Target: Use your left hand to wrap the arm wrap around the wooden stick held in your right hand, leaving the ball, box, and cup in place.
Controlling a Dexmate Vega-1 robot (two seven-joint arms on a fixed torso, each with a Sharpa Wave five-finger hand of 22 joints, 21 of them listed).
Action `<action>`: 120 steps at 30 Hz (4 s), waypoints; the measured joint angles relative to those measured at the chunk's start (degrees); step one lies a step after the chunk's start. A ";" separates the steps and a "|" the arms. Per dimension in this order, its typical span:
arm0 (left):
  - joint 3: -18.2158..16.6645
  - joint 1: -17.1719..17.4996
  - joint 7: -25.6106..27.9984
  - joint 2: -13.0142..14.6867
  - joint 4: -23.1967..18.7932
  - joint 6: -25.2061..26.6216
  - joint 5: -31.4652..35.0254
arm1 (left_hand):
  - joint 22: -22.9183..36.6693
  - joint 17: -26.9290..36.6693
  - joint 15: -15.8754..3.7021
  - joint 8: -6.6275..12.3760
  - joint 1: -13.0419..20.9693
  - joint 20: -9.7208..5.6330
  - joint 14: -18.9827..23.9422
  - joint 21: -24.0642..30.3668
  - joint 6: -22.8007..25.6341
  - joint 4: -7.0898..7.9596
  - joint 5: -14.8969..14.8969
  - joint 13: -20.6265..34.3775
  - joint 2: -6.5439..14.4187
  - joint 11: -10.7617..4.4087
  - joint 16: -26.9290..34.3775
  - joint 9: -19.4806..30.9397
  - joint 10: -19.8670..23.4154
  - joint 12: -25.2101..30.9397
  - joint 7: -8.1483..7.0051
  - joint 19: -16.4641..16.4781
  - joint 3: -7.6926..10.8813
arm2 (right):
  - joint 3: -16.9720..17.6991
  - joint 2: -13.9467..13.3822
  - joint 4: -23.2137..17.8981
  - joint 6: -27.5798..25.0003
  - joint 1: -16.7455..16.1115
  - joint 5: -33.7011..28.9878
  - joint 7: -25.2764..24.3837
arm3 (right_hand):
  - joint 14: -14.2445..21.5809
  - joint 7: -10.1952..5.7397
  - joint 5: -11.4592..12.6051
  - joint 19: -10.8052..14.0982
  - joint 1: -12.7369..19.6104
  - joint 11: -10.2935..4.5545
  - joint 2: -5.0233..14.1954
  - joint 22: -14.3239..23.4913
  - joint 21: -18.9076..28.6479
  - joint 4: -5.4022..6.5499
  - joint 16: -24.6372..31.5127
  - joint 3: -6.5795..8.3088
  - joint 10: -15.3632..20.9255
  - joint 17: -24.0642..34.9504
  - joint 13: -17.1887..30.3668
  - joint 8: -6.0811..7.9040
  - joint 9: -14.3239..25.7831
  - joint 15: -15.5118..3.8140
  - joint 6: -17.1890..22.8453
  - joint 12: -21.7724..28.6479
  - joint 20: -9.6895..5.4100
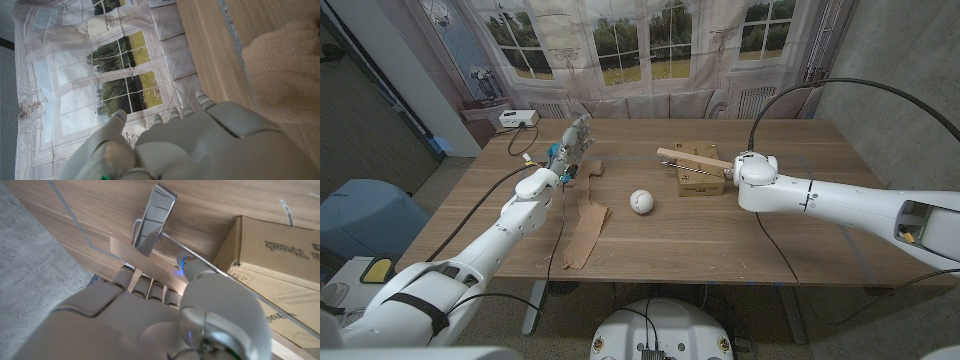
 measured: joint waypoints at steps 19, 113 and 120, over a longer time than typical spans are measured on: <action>0.25 0.88 0.90 0.58 -2.39 1.09 0.29 | 0.00 0.00 0.00 0.00 0.00 0.00 0.00 0.00 0.00 0.00 0.00 0.00 0.00 0.00 0.00 0.00 0.00 0.00 0.00 0.00 0.00 | -4.03 -0.24 -1.83 -4.48 1.04 -1.15 -5.11 | 25.04 0.42 -1.32 13.16 6.83 -1.88 -2.75 1.82 8.78 -1.24 23.19 -10.53 24.40 19.37 6.54 3.64 0.76 -2.01 21.83 15.29 -4.40; -0.36 11.31 21.18 22.54 -43.35 34.49 13.76 | 1.10 0.83 0.28 3.00 16.61 0.75 11.19 2.06 12.75 -15.19 -3.76 1.05 0.72 1.09 1.78 0.55 11.60 3.16 6.37 5.66 5.86 | 47.95 -2.89 -12.84 41.91 -52.39 -4.57 -57.28 | 37.85 1.45 1.08 21.74 6.93 -3.41 -4.73 12.29 49.72 16.46 67.33 -10.63 35.32 57.25 58.01 30.36 37.74 -7.12 22.45 48.88 -8.70; -0.25 10.83 22.32 26.25 -48.37 42.98 15.83 | 1.09 0.83 0.10 3.00 18.19 0.67 11.99 2.45 13.84 -15.64 -4.21 1.05 0.66 1.02 1.78 0.55 12.29 3.16 6.45 7.14 6.32 | 49.32 -2.56 -13.04 43.24 -53.93 -5.21 -57.28 | 37.85 1.45 1.08 21.09 6.93 -3.42 -4.73 11.87 50.15 16.46 67.33 -10.62 35.32 57.24 57.97 30.36 37.45 -7.12 22.45 49.78 -8.66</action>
